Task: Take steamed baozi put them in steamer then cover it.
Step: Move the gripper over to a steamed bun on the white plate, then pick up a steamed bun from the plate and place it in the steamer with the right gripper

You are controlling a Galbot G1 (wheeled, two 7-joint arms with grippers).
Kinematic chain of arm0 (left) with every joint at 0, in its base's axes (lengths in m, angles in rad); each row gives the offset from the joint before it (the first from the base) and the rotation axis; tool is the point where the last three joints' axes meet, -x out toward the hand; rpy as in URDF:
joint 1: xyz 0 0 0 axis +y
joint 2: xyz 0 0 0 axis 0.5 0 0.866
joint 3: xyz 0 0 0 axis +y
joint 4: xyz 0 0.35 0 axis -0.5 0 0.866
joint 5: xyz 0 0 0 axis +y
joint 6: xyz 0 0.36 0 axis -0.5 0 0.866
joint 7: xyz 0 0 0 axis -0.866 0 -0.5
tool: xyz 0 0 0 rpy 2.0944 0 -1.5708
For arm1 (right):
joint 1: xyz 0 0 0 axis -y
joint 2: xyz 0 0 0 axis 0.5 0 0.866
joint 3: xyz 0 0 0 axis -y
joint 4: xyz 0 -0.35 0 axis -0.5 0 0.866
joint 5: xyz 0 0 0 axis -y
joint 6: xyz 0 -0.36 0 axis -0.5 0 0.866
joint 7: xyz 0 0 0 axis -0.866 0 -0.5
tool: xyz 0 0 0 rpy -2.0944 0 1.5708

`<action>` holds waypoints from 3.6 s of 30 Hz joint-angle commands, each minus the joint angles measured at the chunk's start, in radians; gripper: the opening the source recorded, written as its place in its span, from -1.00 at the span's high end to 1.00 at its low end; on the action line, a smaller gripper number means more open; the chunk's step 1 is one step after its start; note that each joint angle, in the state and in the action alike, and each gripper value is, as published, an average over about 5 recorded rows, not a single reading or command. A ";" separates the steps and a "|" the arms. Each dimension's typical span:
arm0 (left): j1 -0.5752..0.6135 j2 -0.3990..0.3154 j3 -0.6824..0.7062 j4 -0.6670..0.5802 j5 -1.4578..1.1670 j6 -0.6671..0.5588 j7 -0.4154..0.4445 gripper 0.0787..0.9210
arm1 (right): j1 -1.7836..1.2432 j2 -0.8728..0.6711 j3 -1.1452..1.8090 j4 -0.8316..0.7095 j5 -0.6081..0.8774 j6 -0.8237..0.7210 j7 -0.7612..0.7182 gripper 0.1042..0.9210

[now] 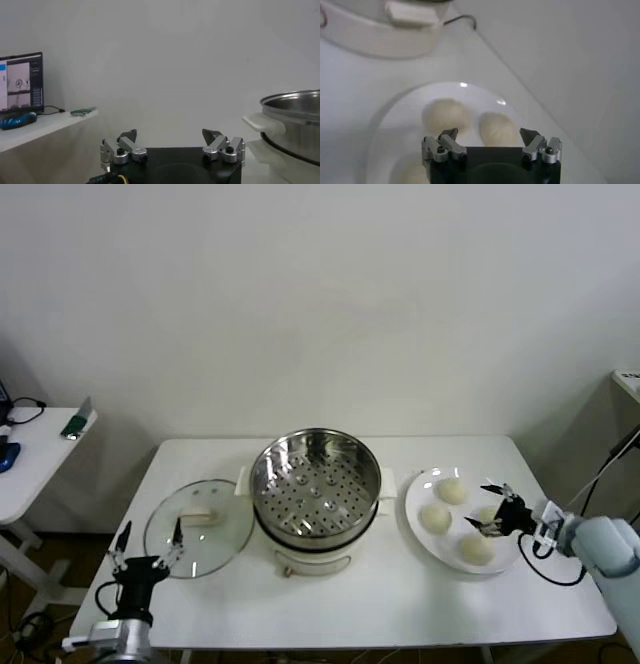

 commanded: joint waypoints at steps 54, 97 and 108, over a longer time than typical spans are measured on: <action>-0.010 0.025 -0.033 0.065 -0.067 0.009 -0.041 -0.77 | 0.802 0.472 -0.902 -0.879 -0.203 0.166 -0.234 -0.60; 0.047 0.022 -0.033 0.017 -0.100 0.007 -0.057 -0.77 | 1.385 0.595 -1.407 -0.235 -0.075 0.590 -0.330 -0.43; 0.066 0.036 -0.037 0.021 -0.120 0.002 -0.055 -0.77 | 1.303 0.755 -1.343 -0.201 -0.263 0.707 -0.296 -0.45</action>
